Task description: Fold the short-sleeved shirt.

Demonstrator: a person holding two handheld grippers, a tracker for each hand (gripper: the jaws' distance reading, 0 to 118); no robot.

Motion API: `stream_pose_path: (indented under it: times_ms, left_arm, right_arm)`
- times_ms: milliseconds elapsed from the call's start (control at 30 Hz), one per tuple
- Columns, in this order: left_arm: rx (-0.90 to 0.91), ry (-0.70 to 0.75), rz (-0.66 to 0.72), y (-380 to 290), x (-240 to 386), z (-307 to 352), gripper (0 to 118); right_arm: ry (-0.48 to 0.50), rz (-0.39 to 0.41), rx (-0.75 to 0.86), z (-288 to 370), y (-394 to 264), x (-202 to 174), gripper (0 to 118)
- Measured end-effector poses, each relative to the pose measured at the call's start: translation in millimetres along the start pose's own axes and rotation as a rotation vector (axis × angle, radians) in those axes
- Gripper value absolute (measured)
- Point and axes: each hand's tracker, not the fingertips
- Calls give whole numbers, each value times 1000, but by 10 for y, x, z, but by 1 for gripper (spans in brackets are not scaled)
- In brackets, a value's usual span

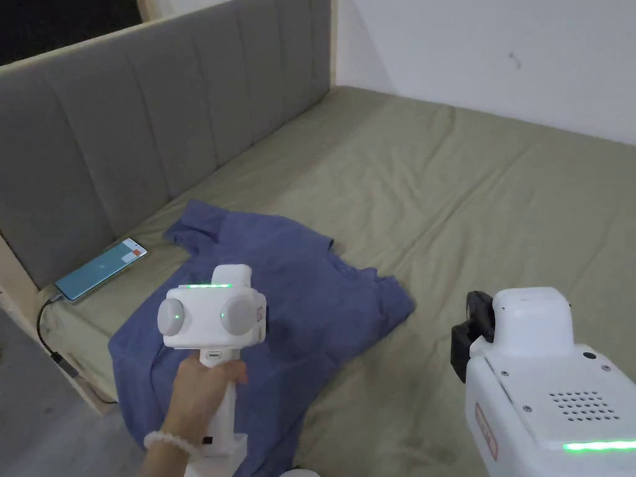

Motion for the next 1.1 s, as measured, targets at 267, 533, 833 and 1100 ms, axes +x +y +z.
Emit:
stream_pose_path:
  times_ms: [267, 533, 833, 1100]
  left_arm:
    - [53, 12, -41, 163, 17, -33, 108]
    - [-69, 45, -26, 136, 109, -548, 71]
    - [-107, 64, -33, 252, 39, -492, 3]
    - [-31, -92, 158, 471, -248, 2, 3]
  right_arm:
    - [2, -19, -62, -151, -72, 59, 0]
    - [9, -13, -121, -236, -158, 98, 0]
    - [-20, -81, -155, -255, -190, 297, 0]
    - [-65, -121, -148, -147, -172, 499, 0]
